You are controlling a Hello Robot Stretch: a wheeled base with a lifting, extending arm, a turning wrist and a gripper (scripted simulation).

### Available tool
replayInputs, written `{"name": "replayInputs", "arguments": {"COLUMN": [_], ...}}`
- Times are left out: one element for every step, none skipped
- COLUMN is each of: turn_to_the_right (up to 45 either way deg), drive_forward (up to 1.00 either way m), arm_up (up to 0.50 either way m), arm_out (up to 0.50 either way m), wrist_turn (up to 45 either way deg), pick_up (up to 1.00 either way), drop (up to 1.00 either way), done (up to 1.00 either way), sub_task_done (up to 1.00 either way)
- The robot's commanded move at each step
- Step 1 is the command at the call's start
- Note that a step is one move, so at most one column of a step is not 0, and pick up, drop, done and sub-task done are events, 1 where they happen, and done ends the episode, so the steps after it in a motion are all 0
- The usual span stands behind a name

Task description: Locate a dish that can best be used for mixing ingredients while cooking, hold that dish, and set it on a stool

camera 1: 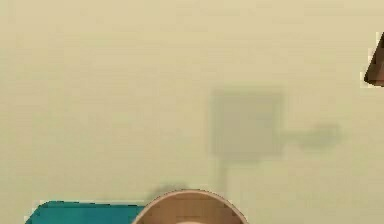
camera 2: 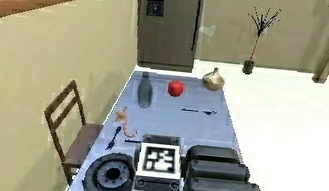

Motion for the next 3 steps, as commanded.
{"name": "replayInputs", "arguments": {"turn_to_the_right": [45.0, 45.0, 24.0], "drive_forward": [0.00, 0.00, 0.00], "arm_up": [0.00, 0.00, 0.00], "arm_out": [0.00, 0.00, 0.00], "wrist_turn": [0.0, 0.0, 0.0], "pick_up": [0.00, 0.00, 0.00], "drop": [0.00, 0.00, 0.00], "done": [0.00, 0.00, 0.00], "sub_task_done": [0.00, 0.00, 0.00]}}
